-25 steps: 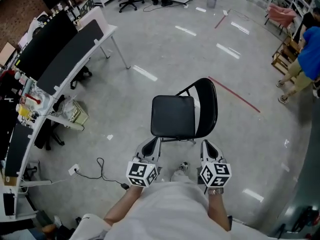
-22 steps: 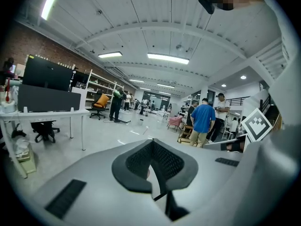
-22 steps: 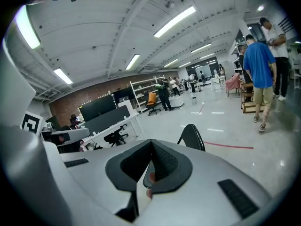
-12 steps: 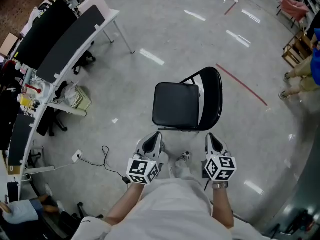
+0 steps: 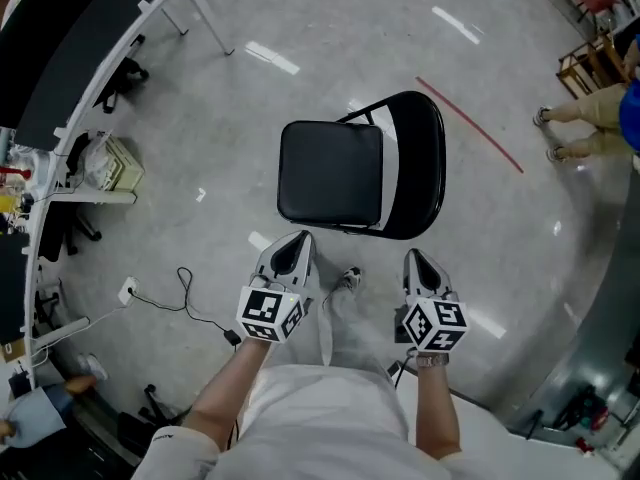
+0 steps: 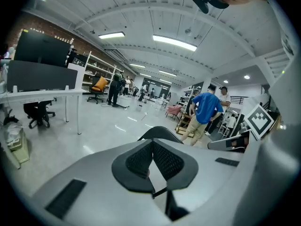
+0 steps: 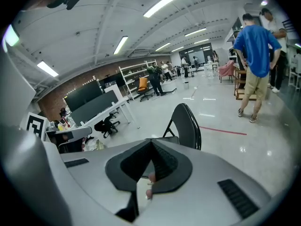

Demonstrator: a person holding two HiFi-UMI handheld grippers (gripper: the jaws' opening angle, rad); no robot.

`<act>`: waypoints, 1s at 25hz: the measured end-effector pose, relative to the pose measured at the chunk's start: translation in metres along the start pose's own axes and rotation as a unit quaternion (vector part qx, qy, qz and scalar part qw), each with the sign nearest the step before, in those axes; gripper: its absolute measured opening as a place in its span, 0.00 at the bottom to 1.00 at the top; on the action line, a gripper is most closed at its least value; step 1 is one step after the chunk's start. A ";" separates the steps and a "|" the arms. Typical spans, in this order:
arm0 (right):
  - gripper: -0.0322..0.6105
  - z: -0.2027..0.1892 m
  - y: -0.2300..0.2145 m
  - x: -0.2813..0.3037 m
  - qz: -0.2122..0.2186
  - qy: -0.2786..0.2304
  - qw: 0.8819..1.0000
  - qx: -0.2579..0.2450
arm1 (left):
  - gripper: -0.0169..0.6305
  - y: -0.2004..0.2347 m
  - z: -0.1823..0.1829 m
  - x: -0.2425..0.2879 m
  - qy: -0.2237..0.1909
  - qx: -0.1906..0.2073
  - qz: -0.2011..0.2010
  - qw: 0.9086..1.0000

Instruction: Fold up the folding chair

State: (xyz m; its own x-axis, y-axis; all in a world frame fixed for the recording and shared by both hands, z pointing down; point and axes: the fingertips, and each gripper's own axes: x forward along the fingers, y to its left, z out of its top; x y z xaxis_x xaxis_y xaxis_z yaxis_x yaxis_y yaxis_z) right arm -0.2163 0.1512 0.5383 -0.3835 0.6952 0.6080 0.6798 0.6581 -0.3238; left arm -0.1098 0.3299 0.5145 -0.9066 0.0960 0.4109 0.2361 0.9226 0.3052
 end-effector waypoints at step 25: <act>0.25 0.033 -0.158 0.154 -0.088 -0.040 0.993 -0.066 | 0.05 0.039 -0.113 0.170 0.027 -0.018 -0.045 0.998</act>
State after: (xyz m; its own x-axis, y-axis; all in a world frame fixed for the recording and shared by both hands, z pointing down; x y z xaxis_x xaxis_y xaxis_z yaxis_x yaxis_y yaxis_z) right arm -0.4029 0.1639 0.6592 -0.5484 0.5979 0.5846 0.6726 0.7308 -0.1165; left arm -0.2157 0.3400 0.6933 -0.9047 -0.0068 0.4259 0.1689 0.9122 0.3733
